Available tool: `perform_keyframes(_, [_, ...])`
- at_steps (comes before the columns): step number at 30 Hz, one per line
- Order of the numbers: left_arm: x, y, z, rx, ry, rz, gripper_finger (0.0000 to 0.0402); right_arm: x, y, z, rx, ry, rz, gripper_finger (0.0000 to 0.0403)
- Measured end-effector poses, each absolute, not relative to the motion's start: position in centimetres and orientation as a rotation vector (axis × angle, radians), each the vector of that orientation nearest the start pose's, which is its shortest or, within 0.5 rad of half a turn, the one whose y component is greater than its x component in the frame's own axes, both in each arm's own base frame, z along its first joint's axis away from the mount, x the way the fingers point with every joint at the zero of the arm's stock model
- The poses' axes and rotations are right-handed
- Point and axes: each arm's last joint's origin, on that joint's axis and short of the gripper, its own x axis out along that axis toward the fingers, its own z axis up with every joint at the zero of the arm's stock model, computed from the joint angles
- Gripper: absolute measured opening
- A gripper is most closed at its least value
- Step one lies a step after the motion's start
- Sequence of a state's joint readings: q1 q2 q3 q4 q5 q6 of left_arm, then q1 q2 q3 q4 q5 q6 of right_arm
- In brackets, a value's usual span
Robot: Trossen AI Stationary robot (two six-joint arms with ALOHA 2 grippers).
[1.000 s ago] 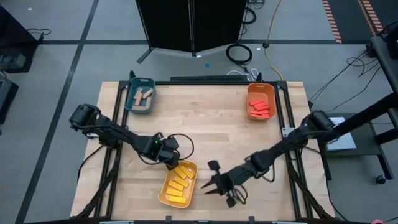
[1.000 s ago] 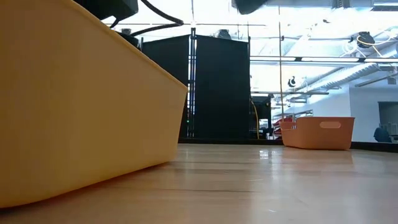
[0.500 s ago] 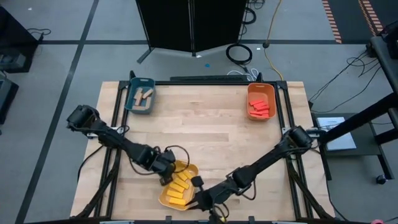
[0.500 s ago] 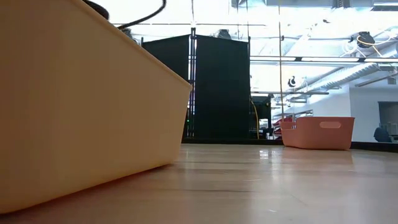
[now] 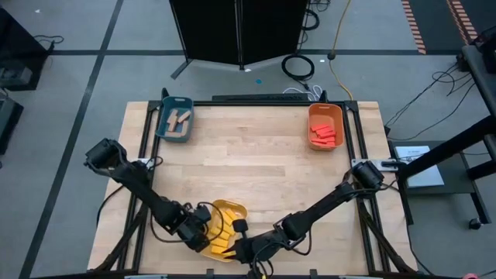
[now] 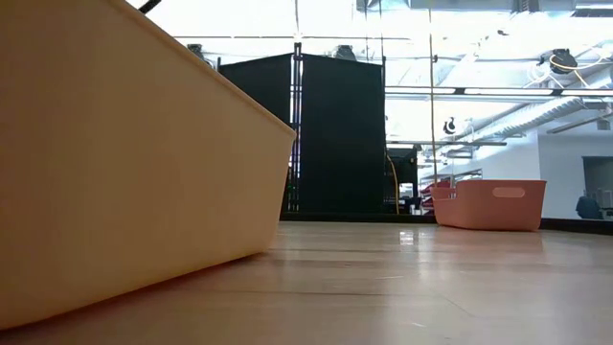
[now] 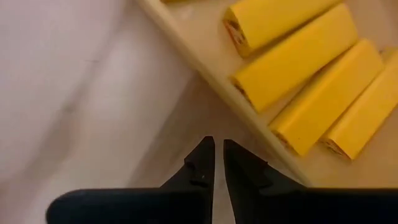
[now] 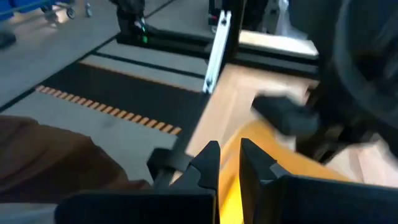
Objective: Sort blocks
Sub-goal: Adjust the yellow bin on the table
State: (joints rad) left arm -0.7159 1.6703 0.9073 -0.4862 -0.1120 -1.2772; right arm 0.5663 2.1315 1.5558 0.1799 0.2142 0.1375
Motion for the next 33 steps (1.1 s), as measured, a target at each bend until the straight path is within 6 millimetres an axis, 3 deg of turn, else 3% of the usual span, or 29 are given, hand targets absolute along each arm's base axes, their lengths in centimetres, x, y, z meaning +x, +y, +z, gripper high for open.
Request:
perform_keyframes(4, [23.6,-20.2,13.7,-0.632,1.204,0.200,0.0028,41.2,26.3,21.3,-0.016,0.376,0.334,0.0000])
perform_keyframes(16, [25.4,-21.7,15.3,-0.633,1.102,0.072,0.0028,39.5,27.1,23.4,-0.037,0.363,0.274,0.0000])
perform_keyframes(26, [24.1,-19.8,14.4,-0.463,1.166,0.309,0.0028,39.4,27.2,23.4,-0.034,0.364,0.273,0.0000])
perform_keyframes(33, [25.8,-18.0,14.6,-0.388,1.084,0.320,0.0028,39.4,27.2,23.4,-0.036,0.366,0.273,0.0000])
